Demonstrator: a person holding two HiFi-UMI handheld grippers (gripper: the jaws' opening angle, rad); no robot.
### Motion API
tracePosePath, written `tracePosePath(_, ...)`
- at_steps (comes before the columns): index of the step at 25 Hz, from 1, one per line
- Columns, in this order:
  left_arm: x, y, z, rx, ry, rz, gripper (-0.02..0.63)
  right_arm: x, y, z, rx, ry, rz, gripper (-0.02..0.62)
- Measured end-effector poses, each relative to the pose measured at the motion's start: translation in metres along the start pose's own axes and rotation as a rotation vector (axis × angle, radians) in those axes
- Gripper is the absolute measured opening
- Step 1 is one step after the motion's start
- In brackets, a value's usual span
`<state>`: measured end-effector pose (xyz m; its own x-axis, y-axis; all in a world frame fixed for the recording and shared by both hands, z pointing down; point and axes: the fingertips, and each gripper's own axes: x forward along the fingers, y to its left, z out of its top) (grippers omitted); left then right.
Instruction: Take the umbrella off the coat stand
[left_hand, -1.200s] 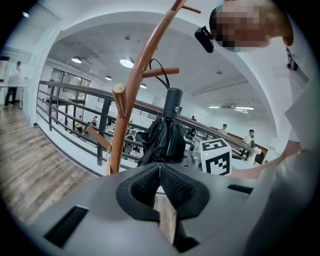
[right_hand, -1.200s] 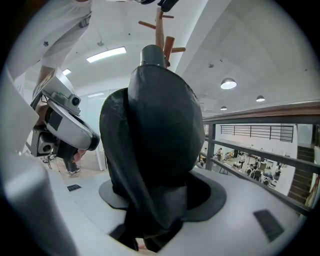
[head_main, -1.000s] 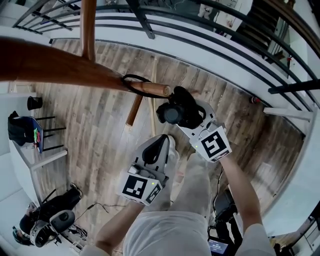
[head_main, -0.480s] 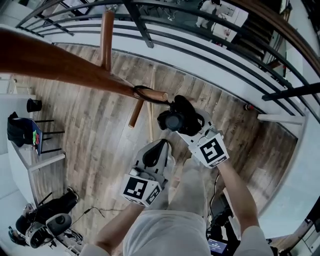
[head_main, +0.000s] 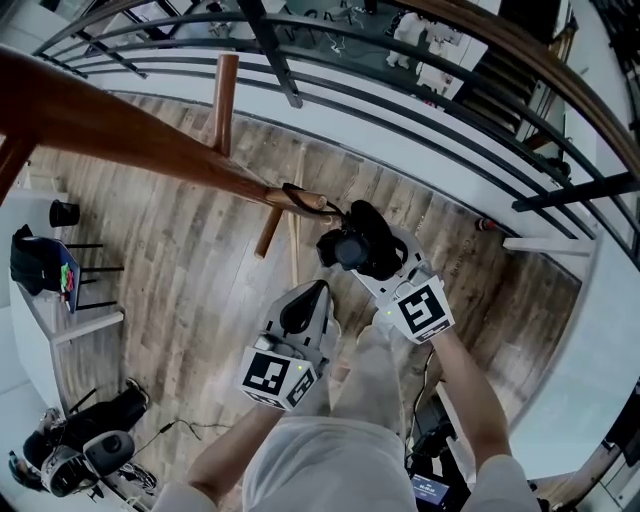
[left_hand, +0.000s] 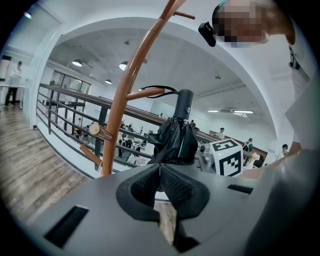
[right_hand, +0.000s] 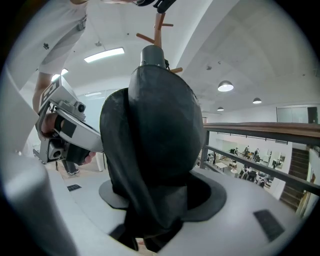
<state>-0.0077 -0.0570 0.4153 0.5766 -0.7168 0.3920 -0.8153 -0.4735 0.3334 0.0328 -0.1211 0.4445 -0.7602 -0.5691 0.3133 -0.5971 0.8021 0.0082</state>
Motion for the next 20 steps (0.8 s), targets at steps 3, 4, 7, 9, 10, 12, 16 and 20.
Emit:
tracePosePath(3, -0.001, -0.007, 0.006, 0.003, -0.008, -0.005, 0.025, -0.010, 0.001, 0.004, -0.007, 0.007, -0.007, 0.275)
tracePosePath(4, -0.002, -0.008, 0.009, 0.006, -0.012, -0.006, 0.025, -0.013, 0.002, 0.005, -0.005, 0.009, -0.009, 0.275)
tracePosePath(7, -0.004, -0.012, 0.015, 0.013, -0.027, -0.010, 0.025, -0.019, 0.003, 0.010, 0.010, 0.012, -0.017, 0.275)
tracePosePath(9, -0.005, -0.015, 0.021, 0.010, -0.038, -0.012, 0.023, -0.025, 0.003, 0.016, 0.005, 0.009, -0.021, 0.275)
tracePosePath(10, -0.005, -0.016, 0.024, 0.007, -0.042, -0.013, 0.025, -0.027, 0.003, 0.020, -0.001, 0.006, -0.022, 0.275)
tracePosePath(12, -0.007, -0.017, 0.032, 0.004, -0.049, -0.012, 0.025, -0.032, 0.002, 0.027, 0.010, 0.005, -0.027, 0.275)
tracePosePath(16, -0.007, -0.023, 0.047, 0.000, -0.071, -0.008, 0.024, -0.045, -0.002, 0.039, 0.038, -0.004, -0.042, 0.275)
tracePosePath(20, -0.009, -0.031, 0.063, 0.001, -0.098, -0.005, 0.025, -0.060, -0.004, 0.052, 0.049, -0.030, -0.059, 0.275)
